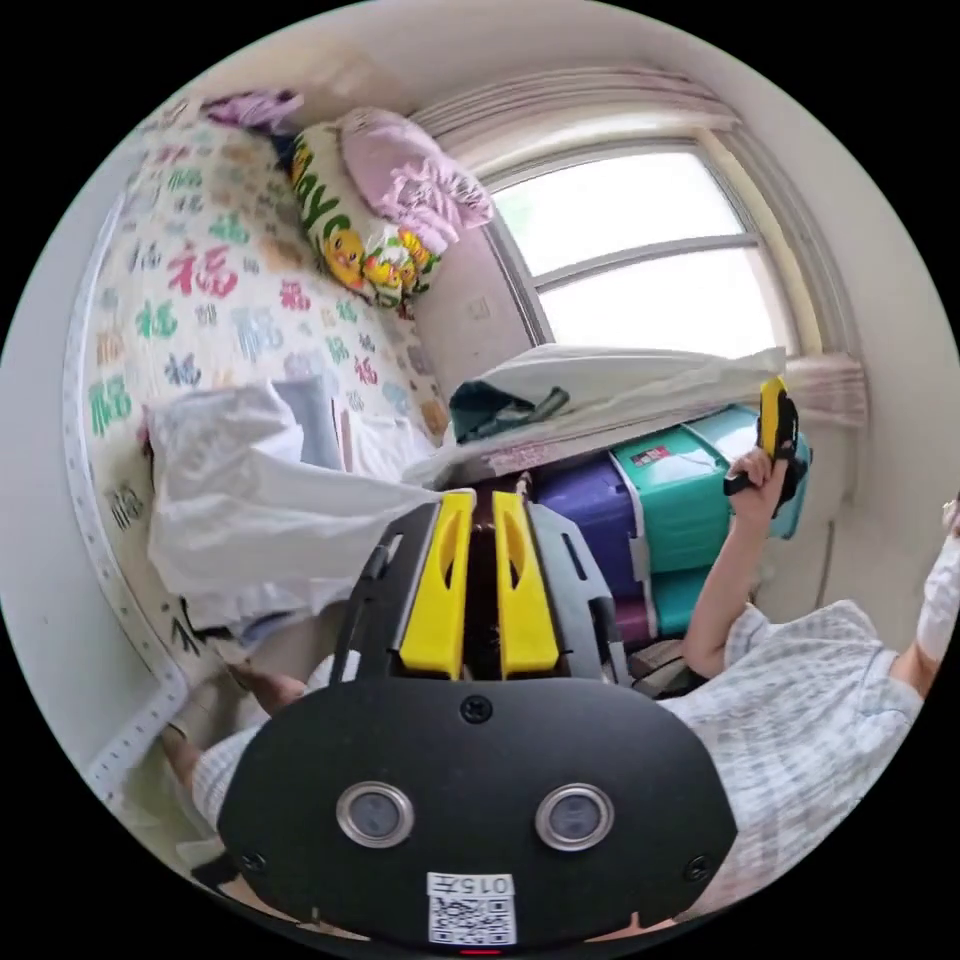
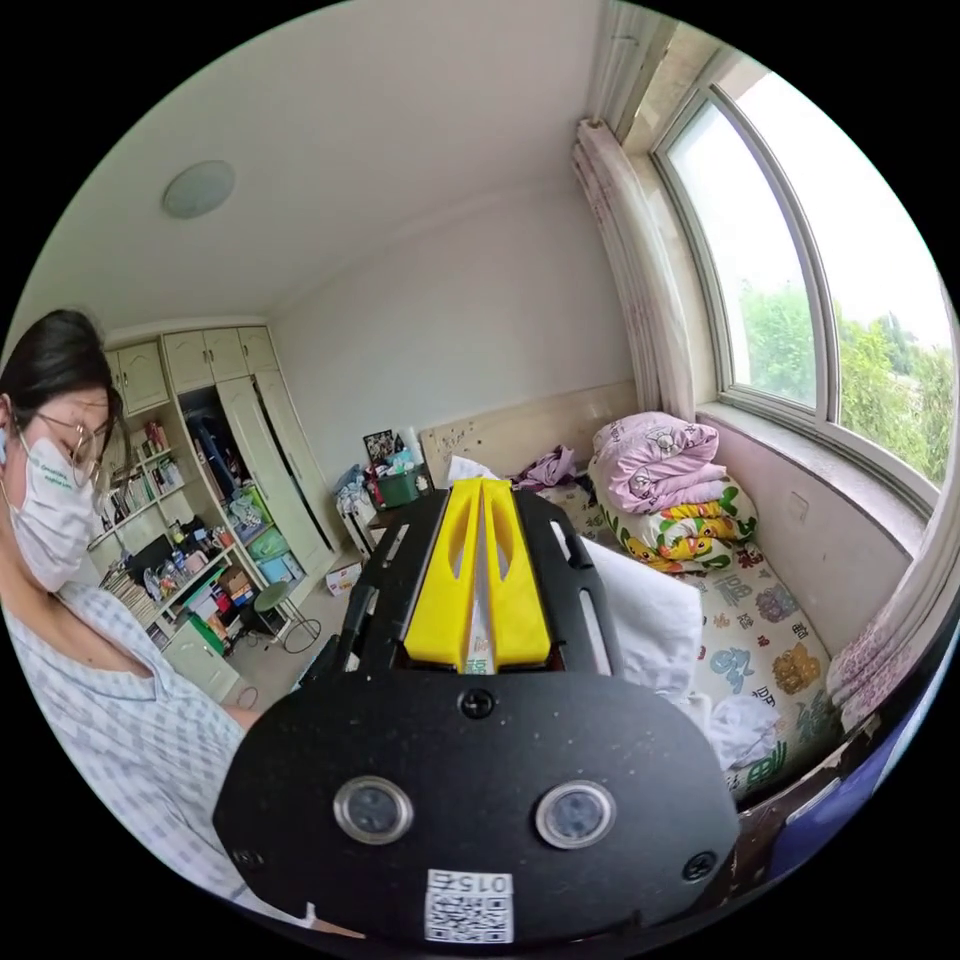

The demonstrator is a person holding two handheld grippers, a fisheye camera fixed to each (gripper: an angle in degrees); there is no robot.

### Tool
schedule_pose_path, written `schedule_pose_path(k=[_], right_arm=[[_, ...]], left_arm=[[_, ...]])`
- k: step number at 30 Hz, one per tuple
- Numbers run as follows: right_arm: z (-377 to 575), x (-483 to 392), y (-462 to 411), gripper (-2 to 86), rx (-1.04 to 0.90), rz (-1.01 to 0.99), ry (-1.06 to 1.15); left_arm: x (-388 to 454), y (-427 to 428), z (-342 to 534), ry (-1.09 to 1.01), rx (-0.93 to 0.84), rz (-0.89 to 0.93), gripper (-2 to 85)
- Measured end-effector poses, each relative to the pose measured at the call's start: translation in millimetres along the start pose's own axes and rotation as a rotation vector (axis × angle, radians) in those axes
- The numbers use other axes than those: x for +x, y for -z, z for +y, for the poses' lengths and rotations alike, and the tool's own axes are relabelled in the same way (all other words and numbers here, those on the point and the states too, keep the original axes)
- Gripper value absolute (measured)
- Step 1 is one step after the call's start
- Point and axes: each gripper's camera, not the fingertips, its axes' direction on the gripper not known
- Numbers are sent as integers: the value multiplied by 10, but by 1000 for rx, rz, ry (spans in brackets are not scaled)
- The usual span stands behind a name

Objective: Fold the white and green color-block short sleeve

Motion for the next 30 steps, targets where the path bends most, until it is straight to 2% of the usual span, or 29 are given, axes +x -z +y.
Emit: schedule_pose_path(k=[4, 10, 12, 14, 17, 19, 20, 22, 24, 26, 28, 30], right_arm=[[167, -49, 94, -5, 4, -81, -28], [244, -179, 453, -5, 17, -127, -61], [261, -311, 556, -5, -12, -186, -16], [279, -402, 663, -5, 7, -251, 6], [312, -557, 826, -6, 42, -329, 44], [337, -642, 888, -6, 47, -371, 71], [352, -689, 922, -6, 48, -392, 81], [377, -748, 971, -6, 44, -401, 97], [429, -795, 1017, -6, 41, -401, 116], [483, -801, 1020, -6, 41, -427, 116], [537, -790, 1007, -5, 37, -454, 107], [599, -770, 991, -5, 24, -493, 106]], left_arm=[[-406, -85, 388, 159, -7, 83, 130], [-791, -488, 558, 380, 100, 379, 153], [-929, -414, 565, 470, 300, 512, 156], [-991, -313, 525, 510, 397, 559, 162], [-982, -105, 343, 496, 428, 520, 184], [-957, 36, 205, 470, 407, 503, 192], [-893, 133, 120, 434, 342, 460, 191], [-691, 208, 39, 332, 141, 281, 169], [-472, 113, 95, 232, -157, 75, 154], [-459, 24, 210, 238, -278, 67, 144], [-494, -17, 314, 258, -309, 139, 129], [-544, 61, 357, 270, -228, 165, 120]])
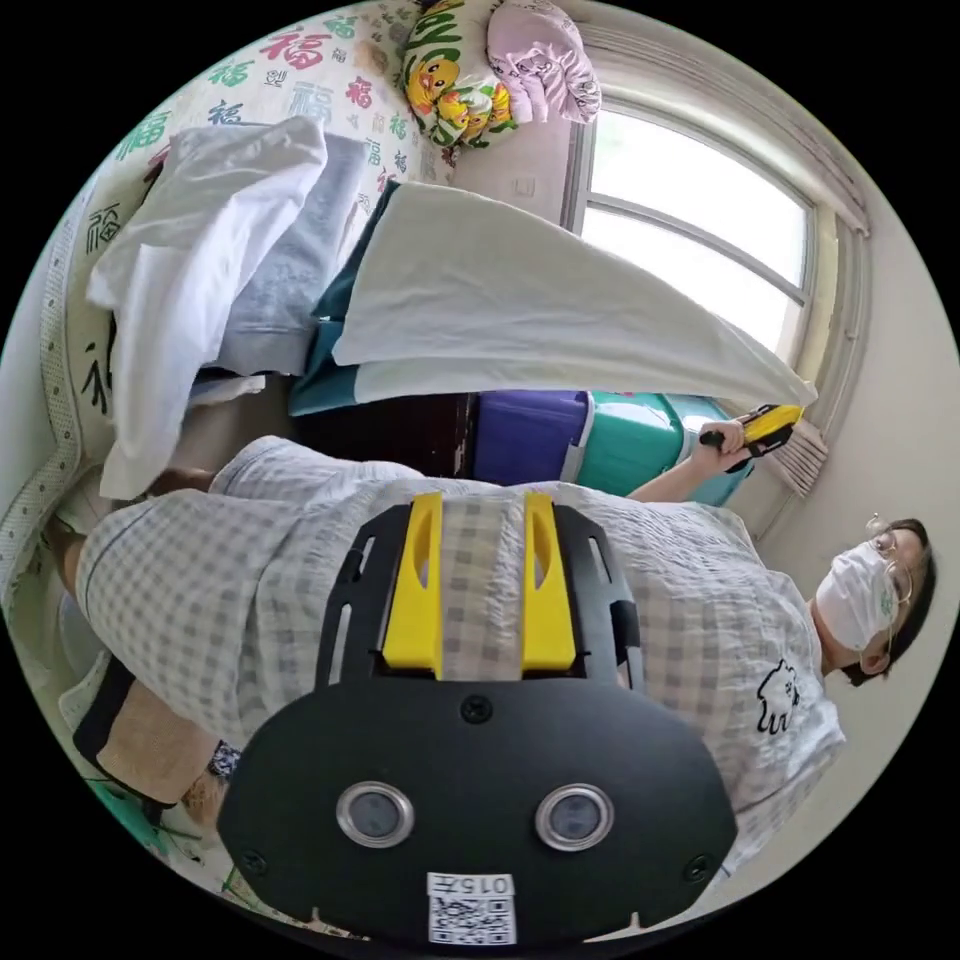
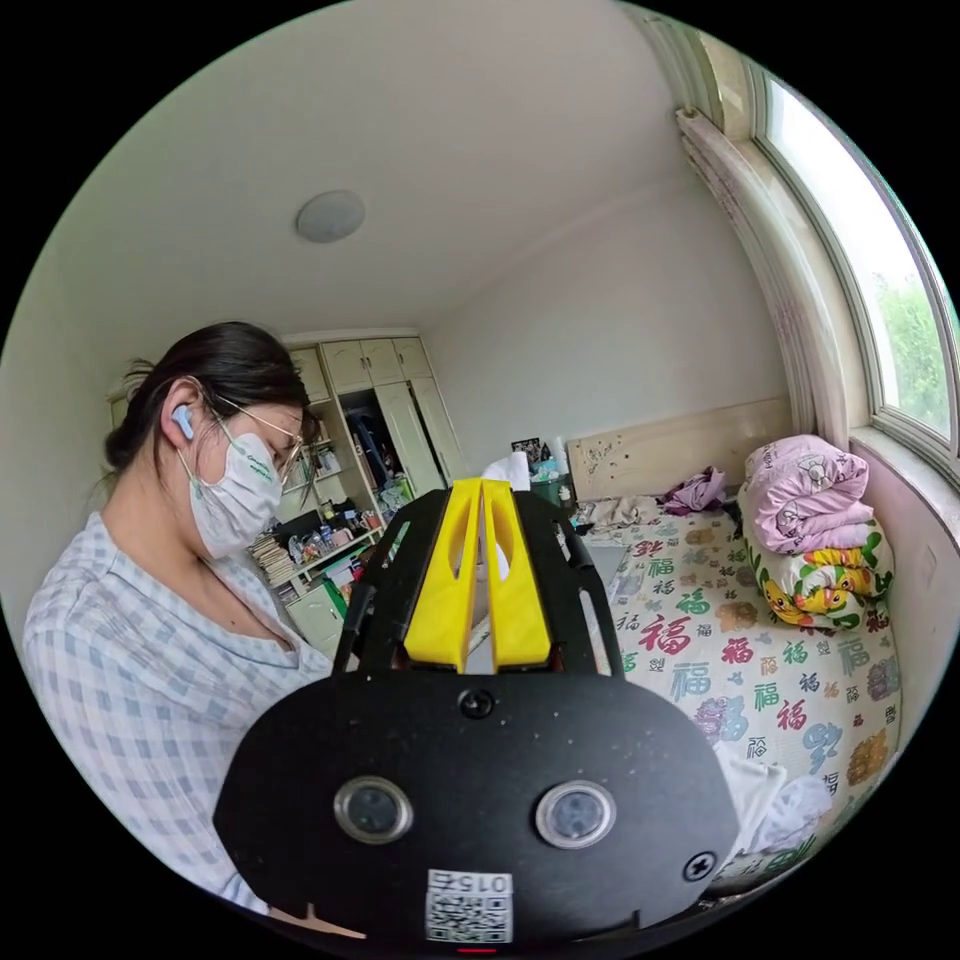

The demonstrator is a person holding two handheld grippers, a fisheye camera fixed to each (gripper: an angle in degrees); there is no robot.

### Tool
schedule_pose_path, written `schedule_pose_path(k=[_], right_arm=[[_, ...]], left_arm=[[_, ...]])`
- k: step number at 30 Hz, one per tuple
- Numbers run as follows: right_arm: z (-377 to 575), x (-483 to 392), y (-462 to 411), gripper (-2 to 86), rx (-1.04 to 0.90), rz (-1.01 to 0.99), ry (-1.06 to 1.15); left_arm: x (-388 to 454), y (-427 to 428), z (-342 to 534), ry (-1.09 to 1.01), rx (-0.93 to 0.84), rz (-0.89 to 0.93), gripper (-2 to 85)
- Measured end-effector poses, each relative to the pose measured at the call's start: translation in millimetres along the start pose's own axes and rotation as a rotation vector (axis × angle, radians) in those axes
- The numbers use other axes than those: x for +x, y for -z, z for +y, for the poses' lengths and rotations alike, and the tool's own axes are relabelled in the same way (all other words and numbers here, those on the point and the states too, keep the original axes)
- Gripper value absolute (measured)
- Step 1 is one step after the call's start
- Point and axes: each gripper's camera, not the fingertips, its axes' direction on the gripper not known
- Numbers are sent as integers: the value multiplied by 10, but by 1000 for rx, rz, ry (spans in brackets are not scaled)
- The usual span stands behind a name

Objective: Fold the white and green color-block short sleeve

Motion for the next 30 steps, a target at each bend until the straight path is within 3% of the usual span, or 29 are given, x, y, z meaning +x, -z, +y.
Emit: schedule_pose_path(k=[5, 13, 16, 19, 21, 23, 26, 30], right_arm=[[78, -23, -1, -5, -32, -87, 58], [154, -33, 246, -5, 11, -199, 135], [189, -10, 363, -5, 47, -230, 162], [241, 60, 413, -5, 63, -220, 186], [308, 173, 394, -5, 61, -175, 193], [381, 309, 353, -5, 66, -158, 177], [515, 607, 281, -5, 96, -192, 124], [655, 1034, 126, -5, 167, -196, 99]], left_arm=[[-107, 325, -304, -45, 306, 16, 147], [-523, 135, -1587, -89, 300, 144, 189], [-669, -128, -2021, -55, 225, 274, 206], [-654, -507, -2316, -76, 39, 282, 223], [-674, -800, -2357, -135, -150, 490, 159], [-691, -841, -2259, -202, -222, 612, 71], [-809, -440, -1941, -287, -109, 633, 36], [-1007, 548, -1279, -380, 190, 689, 23]])
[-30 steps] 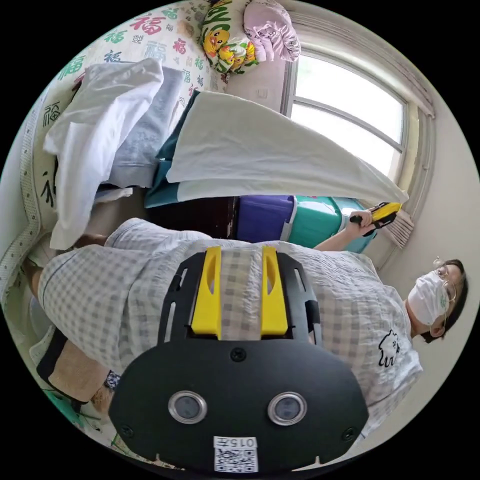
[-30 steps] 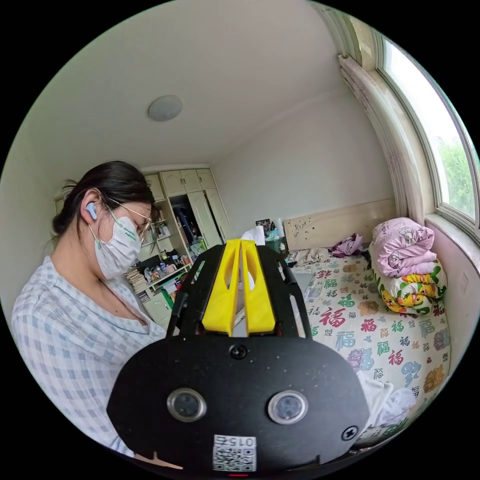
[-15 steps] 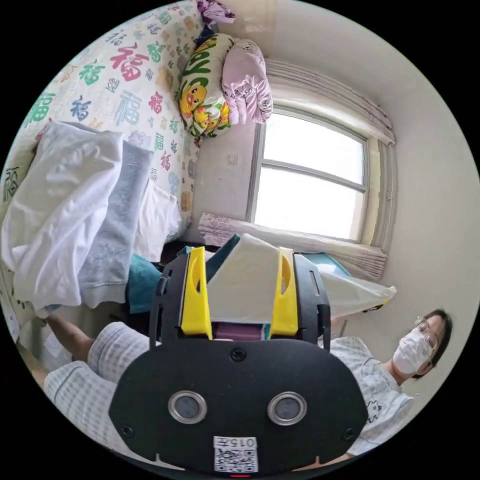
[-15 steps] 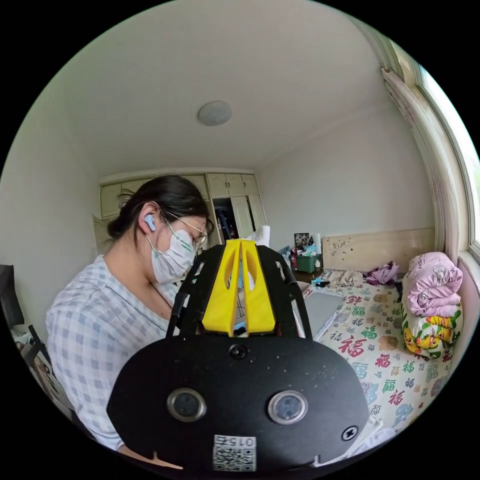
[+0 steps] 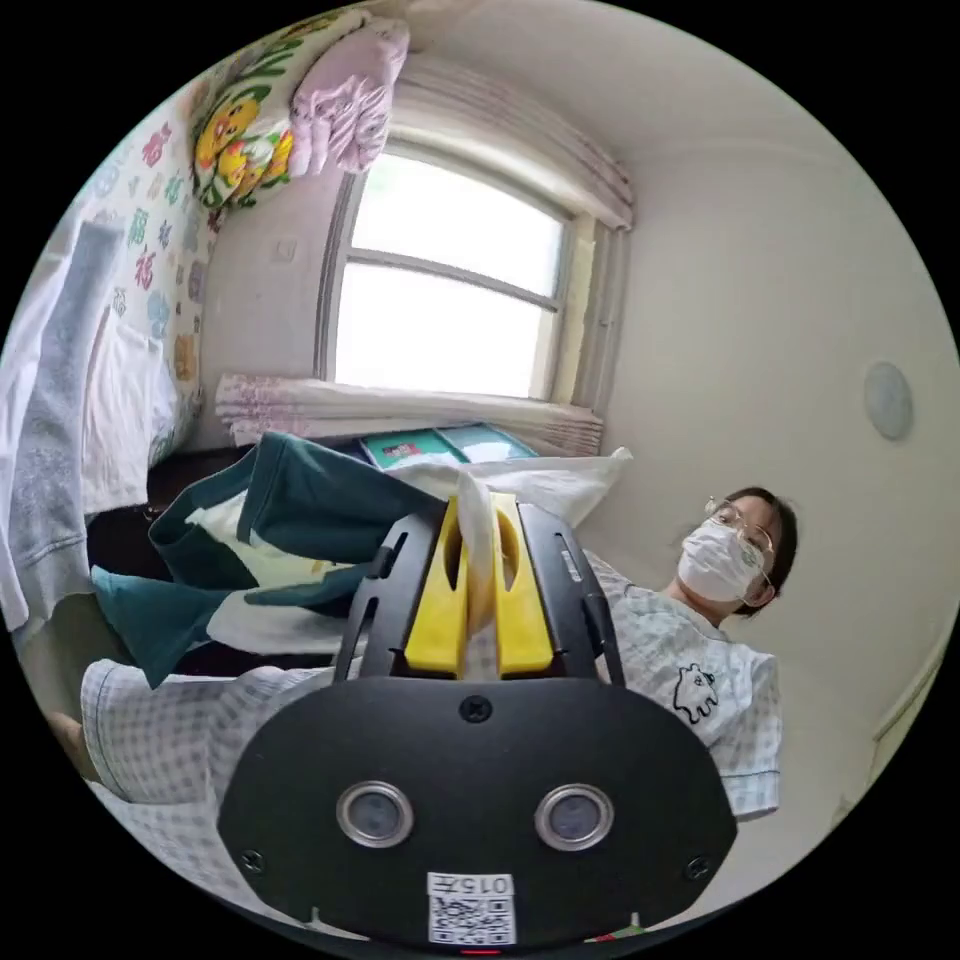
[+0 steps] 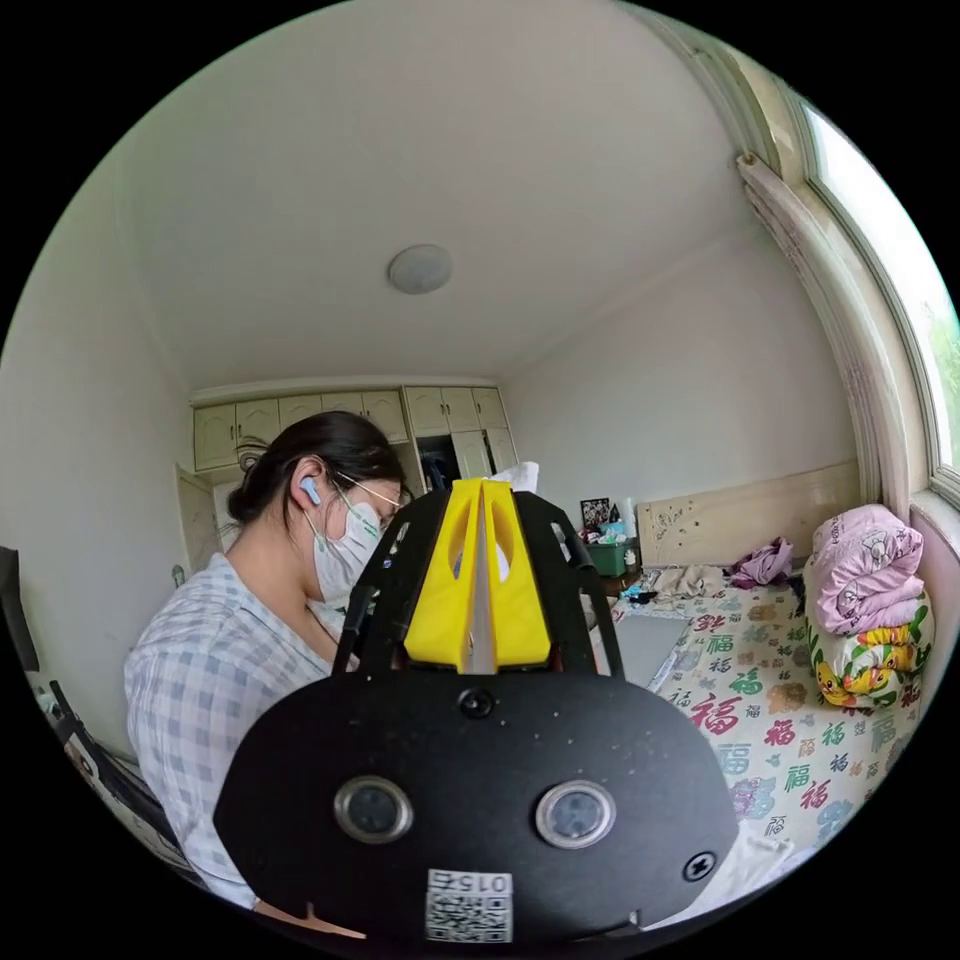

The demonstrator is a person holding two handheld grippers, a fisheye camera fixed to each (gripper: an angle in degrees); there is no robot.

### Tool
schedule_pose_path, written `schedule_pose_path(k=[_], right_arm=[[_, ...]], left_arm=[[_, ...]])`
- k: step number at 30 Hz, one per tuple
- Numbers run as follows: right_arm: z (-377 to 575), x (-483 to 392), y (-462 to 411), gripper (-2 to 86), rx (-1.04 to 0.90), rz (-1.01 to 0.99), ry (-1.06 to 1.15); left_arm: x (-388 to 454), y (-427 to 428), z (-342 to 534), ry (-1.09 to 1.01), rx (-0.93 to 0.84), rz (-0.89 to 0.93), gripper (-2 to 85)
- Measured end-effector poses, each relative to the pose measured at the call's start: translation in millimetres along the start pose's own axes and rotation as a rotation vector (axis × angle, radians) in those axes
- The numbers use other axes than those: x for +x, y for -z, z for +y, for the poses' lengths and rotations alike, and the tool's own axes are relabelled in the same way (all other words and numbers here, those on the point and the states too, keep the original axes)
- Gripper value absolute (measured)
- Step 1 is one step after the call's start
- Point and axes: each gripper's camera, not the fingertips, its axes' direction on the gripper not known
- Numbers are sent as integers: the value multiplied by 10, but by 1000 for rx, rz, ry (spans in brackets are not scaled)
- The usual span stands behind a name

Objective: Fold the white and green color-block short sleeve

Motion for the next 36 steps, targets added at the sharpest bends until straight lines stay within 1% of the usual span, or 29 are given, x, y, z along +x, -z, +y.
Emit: schedule_pose_path(k=[1, 3, 4, 6, 7, 9, 10, 12, 13, 14, 15, 16, 18, 21, 22, 25, 28, 30, 31, 32, 33, 34, 36], right_arm=[[30, 66, -30, -5, 7, 1, -2], [168, 358, -240, -5, 7, 13, -25], [209, 437, -315, -5, 0, 17, -31], [408, 797, -690, -5, -41, 43, -52], [467, 909, -808, -5, -59, 59, -54], [738, 1468, -1366, -5, -144, 126, -109], [819, 1642, -1534, -5, -171, 135, -128], [1211, 2495, -2251, -5, -270, 179, -297], [1321, 2736, -2424, -5, -280, 177, -367], [1533, 3180, -2749, -5, -263, 143, -486], [1694, 3531, -3070, -5, -244, 134, -533], [1748, 3659, -3214, -5, -235, 156, -535], [1885, 3985, -3693, -5, -201, 233, -497], [2081, 4207, -4004, -5, -147, 242, -431], [2146, 4258, -4036, -5, -144, 247, -422], [2681, 4637, -4140, -5, -181, 241, -471], [3518, 5111, -4226, -5, -289, 315, -572], [4353, 5617, -4319, -6, -442, 398, -722], [4566, 5752, -4342, -6, -480, 408, -761], [4986, 6012, -4397, -5, -559, 424, -816], [5405, 6267, -4464, -5, -652, 456, -856], [5613, 6392, -4500, -5, -702, 470, -871], [6417, 6870, -4628, -5, -896, 493, -912]], left_arm=[[125, 140, 56, -32, 41, -1, 22], [676, 699, 267, -188, 202, -65, 18], [816, 836, 309, -230, 239, -87, 18], [1324, 1369, 368, -353, 331, -206, 16], [1437, 1502, 353, -370, 346, -248, 15], [1806, 2069, 181, -367, 400, -456, 14], [1883, 2217, 113, -358, 415, -513, 13], [2149, 2807, -263, -292, 451, -715, 12], [2218, 2945, -372, -282, 461, -746, 12], [2376, 3187, -604, -286, 470, -785, 12], [2560, 3376, -841, -304, 469, -817, 12], [2663, 3452, -950, -319, 474, -833, 12], [3103, 3623, -1293, -434, 484, -887, 14], [3468, 3706, -1478, -593, 458, -985, 20], [3485, 3734, -1490, -605, 448, -1008, 23], [3249, 3964, -1470, -592, 404, -1122, 38], [2528, 4398, -1366, -420, 397, -1174, 26], [1720, 4846, -1204, -186, 429, -1154, 3], [1507, 4954, -1147, -128, 442, -1142, 1], [1086, 5132, -1017, -41, 463, -1128, -4], [670, 5255, -890, 39, 461, -1137, -6], [458, 5303, -820, 82, 464, -1150, -7], [-358, 5380, -494, 217, 454, -1203, -8]])
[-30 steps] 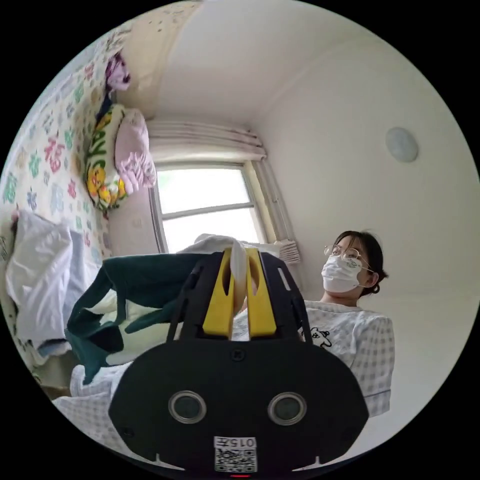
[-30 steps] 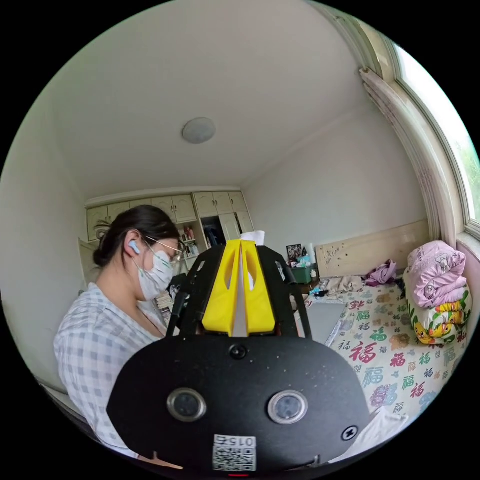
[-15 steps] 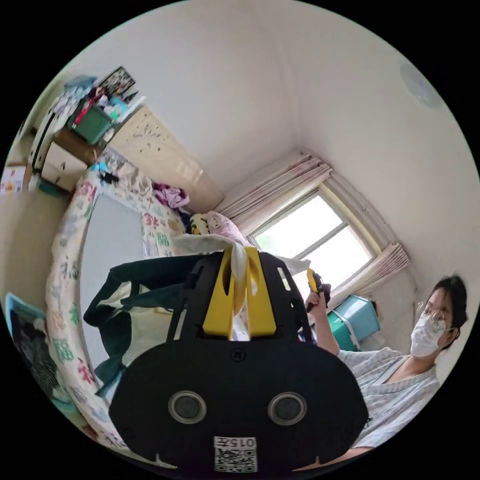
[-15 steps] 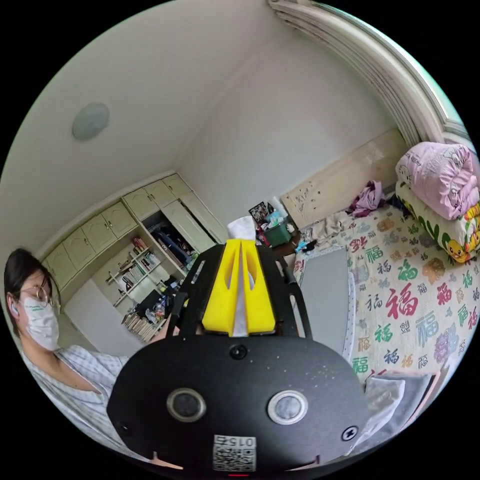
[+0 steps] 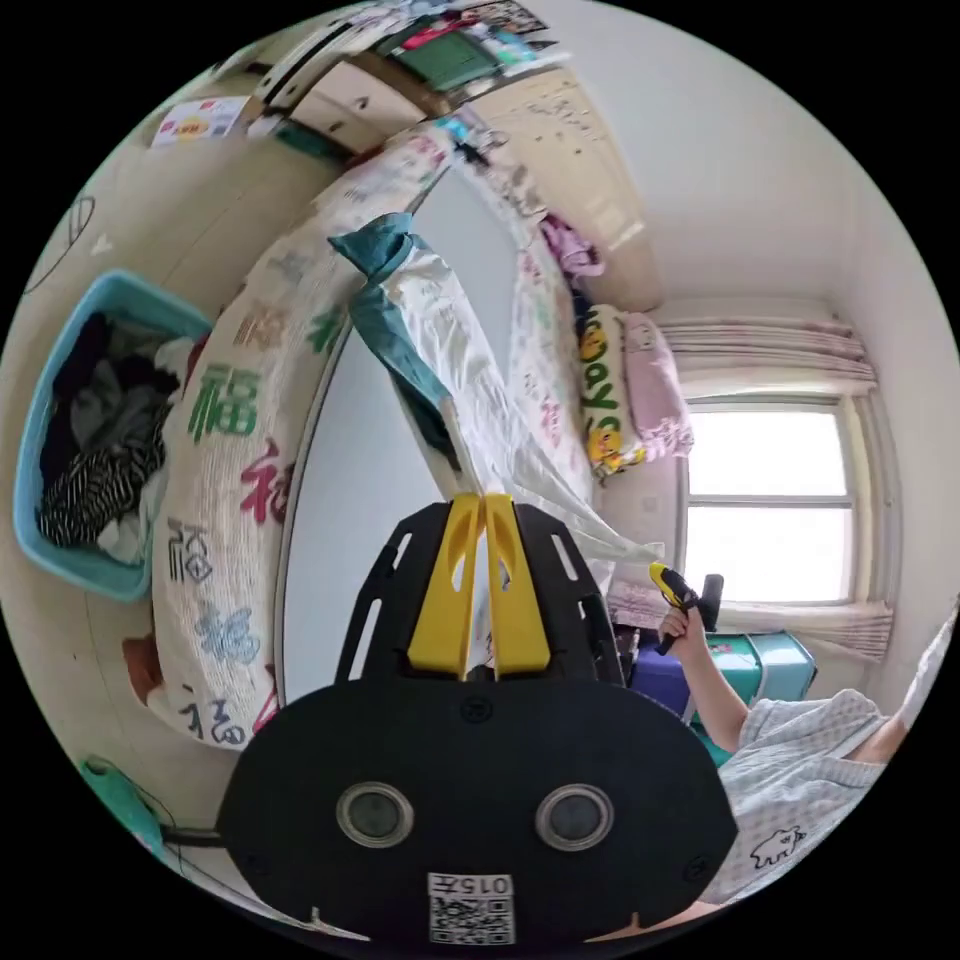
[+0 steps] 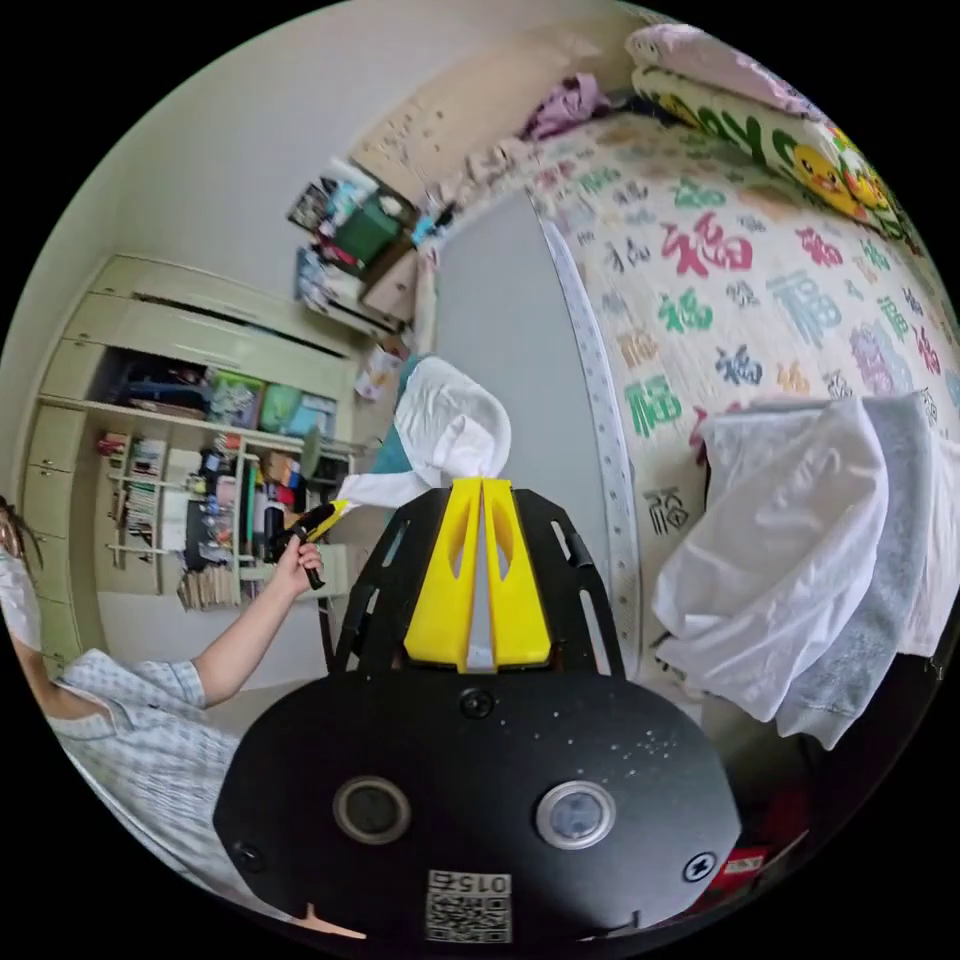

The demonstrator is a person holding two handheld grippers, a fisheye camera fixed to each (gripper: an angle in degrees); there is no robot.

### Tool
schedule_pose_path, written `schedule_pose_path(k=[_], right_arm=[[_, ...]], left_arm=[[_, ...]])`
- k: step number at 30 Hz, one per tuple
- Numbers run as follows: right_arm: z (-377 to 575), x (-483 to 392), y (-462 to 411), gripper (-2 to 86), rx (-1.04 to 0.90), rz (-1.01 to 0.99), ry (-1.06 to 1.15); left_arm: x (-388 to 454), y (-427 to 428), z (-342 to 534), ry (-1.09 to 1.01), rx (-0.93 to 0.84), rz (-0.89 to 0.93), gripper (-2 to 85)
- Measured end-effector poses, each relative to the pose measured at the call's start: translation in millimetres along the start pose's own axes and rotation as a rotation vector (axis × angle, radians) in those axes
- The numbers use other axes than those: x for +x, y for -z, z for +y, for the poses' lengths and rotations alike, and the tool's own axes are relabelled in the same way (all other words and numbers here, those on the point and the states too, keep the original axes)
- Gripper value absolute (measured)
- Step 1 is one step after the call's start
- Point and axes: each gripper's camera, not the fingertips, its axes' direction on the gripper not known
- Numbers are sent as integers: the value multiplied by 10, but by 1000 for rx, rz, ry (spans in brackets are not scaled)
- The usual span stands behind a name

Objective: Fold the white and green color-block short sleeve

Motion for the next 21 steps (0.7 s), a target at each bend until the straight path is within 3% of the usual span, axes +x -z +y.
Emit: schedule_pose_path(k=[5, 10, 21], right_arm=[[-164, 1077, -1118, -5, -283, 104, -134], [-341, 1775, -1681, -5, -468, 208, -161], [-1165, 2038, -2876, -6, -820, 311, 223]], left_arm=[[-855, -997, 909, 265, 10, 17, -8], [-1006, -1382, 1665, 431, 288, 56, -9], [-574, -2376, 1900, 414, 328, 134, -8]])
